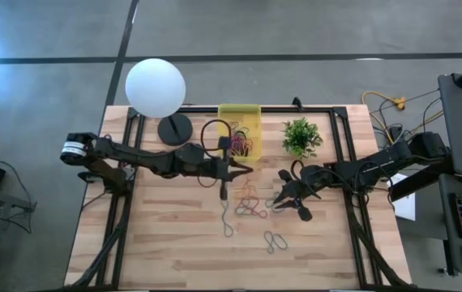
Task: Pick and place rubber bands into bin
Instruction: Put the yellow rubber band into the yellow bin
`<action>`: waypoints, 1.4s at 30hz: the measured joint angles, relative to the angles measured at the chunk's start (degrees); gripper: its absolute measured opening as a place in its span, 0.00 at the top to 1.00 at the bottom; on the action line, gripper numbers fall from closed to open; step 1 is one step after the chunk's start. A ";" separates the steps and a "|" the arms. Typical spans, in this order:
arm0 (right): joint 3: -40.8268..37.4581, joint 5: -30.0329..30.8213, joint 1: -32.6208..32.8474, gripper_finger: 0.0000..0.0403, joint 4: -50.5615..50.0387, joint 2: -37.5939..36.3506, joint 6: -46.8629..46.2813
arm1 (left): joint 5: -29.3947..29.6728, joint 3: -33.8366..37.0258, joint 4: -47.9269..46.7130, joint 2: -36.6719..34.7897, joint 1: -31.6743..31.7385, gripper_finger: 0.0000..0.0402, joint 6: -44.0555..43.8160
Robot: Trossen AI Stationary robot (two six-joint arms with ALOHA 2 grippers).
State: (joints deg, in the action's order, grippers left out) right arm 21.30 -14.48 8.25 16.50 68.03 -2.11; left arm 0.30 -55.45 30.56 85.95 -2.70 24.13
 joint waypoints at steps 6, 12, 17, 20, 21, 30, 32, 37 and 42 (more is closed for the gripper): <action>0.00 0.00 0.00 0.82 0.02 0.00 0.61 | 0.09 0.93 -1.18 0.79 -0.09 1.00 -3.87; 0.00 0.02 0.00 0.84 0.06 0.00 0.61 | -3.02 1.19 3.08 1.51 -0.75 1.00 -2.61; 0.00 0.02 0.00 0.83 0.05 0.00 0.78 | 3.40 0.84 3.29 1.53 1.19 1.00 -0.84; 0.00 0.02 0.00 0.82 0.06 0.00 0.78 | 3.34 0.84 3.33 1.53 3.60 1.00 -0.82; 0.00 0.02 0.00 0.82 0.06 0.00 0.77 | 3.23 0.94 3.48 1.80 4.56 1.00 -0.86; 0.00 0.02 0.00 0.84 0.09 0.00 0.70 | 3.28 1.32 2.95 6.92 13.36 1.00 -4.56; 0.00 0.02 0.00 0.84 0.10 0.00 0.65 | 3.29 1.32 2.58 8.46 14.69 1.00 -6.03; 0.00 0.02 0.00 0.83 0.08 -0.02 0.59 | 6.51 1.32 2.77 12.06 16.61 1.00 -8.43; 0.00 0.02 0.00 0.82 0.08 -0.02 0.59 | 11.61 0.98 2.71 15.21 16.98 1.00 -9.28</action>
State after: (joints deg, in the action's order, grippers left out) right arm 21.30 -14.46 8.25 16.57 68.01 -1.52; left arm 11.92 -54.47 33.27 101.16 14.28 14.85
